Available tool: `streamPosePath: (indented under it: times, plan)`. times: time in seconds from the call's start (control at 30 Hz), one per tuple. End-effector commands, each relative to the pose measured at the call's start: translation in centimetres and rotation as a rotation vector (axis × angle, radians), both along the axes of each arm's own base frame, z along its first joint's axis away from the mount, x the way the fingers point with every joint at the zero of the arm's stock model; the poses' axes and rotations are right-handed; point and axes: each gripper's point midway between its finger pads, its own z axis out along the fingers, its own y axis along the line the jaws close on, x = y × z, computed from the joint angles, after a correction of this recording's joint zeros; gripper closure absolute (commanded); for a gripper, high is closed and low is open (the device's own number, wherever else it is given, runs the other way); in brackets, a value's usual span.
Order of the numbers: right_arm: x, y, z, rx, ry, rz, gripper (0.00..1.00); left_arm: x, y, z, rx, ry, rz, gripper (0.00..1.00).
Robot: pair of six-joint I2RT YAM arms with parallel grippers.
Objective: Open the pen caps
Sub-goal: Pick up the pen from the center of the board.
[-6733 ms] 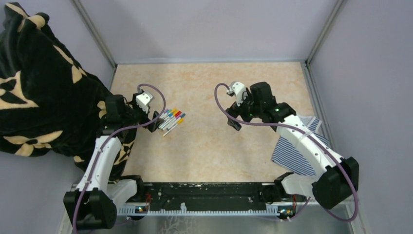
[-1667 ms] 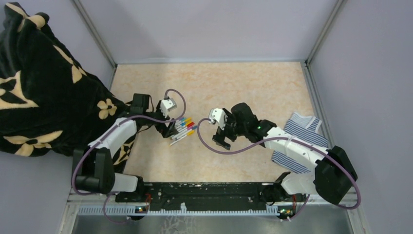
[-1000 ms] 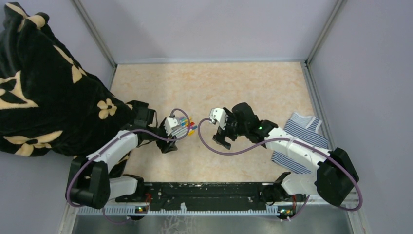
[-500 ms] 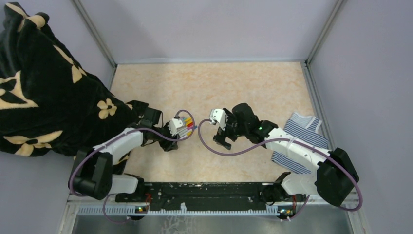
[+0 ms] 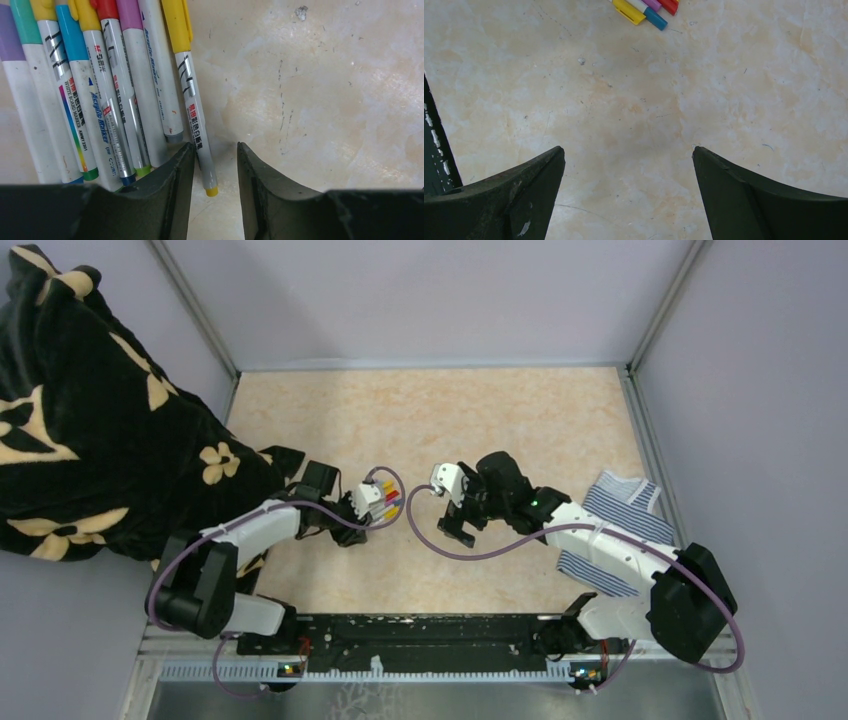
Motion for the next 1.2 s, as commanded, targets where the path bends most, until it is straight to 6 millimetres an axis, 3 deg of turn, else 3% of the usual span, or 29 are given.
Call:
streamPosePath:
  times: [0.0,0.37,0.77,1.17]
  plan:
    - [0.2,0.8,1.9,0.059,-0.052,0.027,0.01,0.1,-0.1,-0.6,0.021,0.016,0.003,0.59]
    - [-0.1,0.9,2.3,0.070,-0.046,0.035,0.01,-1.2,-0.8,-1.7,0.077,0.039,-0.049,0.73]
    - [-0.4,1.0,2.6,0.079,-0.042,0.046,0.01,-1.7,-0.9,-2.3,0.126,0.041,-0.059,1.00]
    - [-0.6,1.0,2.8,0.086,-0.040,0.054,0.01,-1.8,-1.3,-0.1,0.077,-0.010,-0.075,1.00]
